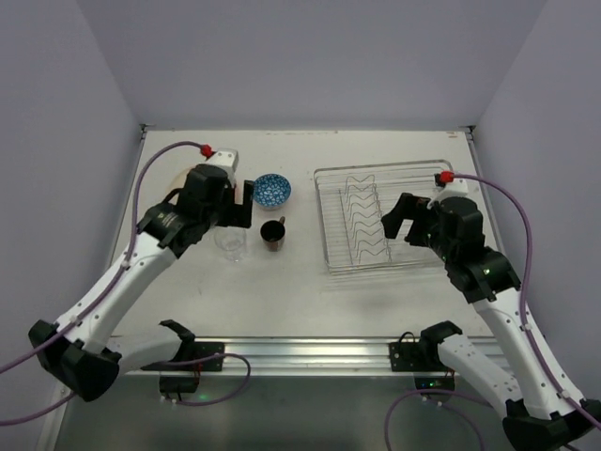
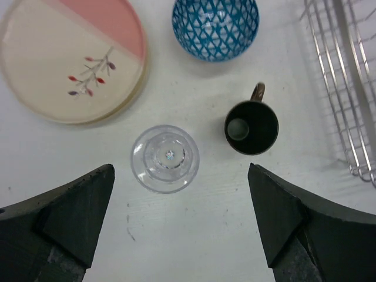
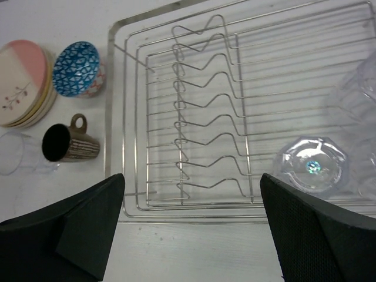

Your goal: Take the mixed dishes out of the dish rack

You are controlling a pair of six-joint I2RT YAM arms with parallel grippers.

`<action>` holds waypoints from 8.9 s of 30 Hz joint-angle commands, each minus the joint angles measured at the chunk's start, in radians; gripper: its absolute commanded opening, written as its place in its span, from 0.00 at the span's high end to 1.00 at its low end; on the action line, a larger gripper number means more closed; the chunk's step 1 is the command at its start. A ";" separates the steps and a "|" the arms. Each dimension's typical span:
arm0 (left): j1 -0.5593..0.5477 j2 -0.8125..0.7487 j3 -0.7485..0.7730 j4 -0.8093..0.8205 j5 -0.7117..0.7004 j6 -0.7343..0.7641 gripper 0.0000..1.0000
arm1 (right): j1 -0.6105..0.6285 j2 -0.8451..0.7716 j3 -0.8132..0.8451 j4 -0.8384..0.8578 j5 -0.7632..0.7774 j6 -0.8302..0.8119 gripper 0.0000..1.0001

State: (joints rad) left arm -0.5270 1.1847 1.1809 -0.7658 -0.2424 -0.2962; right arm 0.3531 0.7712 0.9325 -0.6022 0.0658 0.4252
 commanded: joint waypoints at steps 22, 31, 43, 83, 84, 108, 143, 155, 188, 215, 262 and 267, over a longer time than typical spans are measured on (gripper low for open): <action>-0.005 -0.487 -0.394 0.260 -0.146 -0.035 0.00 | -0.221 0.410 0.115 -0.239 0.239 0.032 0.03; -0.005 -0.484 -0.408 0.284 -0.081 -0.015 0.00 | -0.226 0.530 0.124 -0.186 0.223 0.044 0.05; -0.005 -0.473 -0.414 0.292 -0.044 -0.008 0.00 | -0.226 0.600 0.083 -0.151 0.249 0.113 0.12; -0.004 -0.475 -0.339 0.457 0.343 -0.138 0.00 | -0.223 0.208 0.258 -0.104 -0.111 0.049 0.66; -0.004 -0.456 -0.342 0.541 0.406 -0.158 0.00 | -0.223 0.191 0.232 -0.064 -0.265 0.047 0.66; -0.200 -0.096 -0.406 1.606 0.931 -0.609 0.27 | 0.012 0.174 -0.095 1.059 -0.954 0.523 0.68; -0.205 0.015 0.026 -0.032 0.218 0.011 1.00 | 0.003 0.100 0.061 0.145 -0.090 0.124 0.01; -0.356 0.121 -0.021 -0.168 0.149 0.020 1.00 | 0.003 0.134 0.126 0.002 0.003 0.060 0.01; -0.511 0.408 0.019 -0.116 0.186 0.103 0.63 | 0.003 0.103 0.141 -0.077 -0.017 0.003 0.01; -0.343 -0.348 -0.230 0.095 -0.370 -0.072 0.00 | -0.416 0.488 0.268 -0.074 0.161 -0.055 0.01; -0.344 -0.448 -0.411 0.235 -0.215 -0.029 0.00 | -0.479 0.919 0.382 -0.031 0.177 0.023 0.56; -0.344 -0.447 -0.408 0.234 -0.228 -0.031 0.00 | -0.468 0.852 0.396 -0.025 0.120 0.029 0.59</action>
State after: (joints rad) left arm -0.8726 0.7383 0.7719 -0.5804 -0.4503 -0.3439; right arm -0.1249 1.7077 1.2854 -0.6575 0.2375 0.4316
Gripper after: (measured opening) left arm 0.997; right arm 0.740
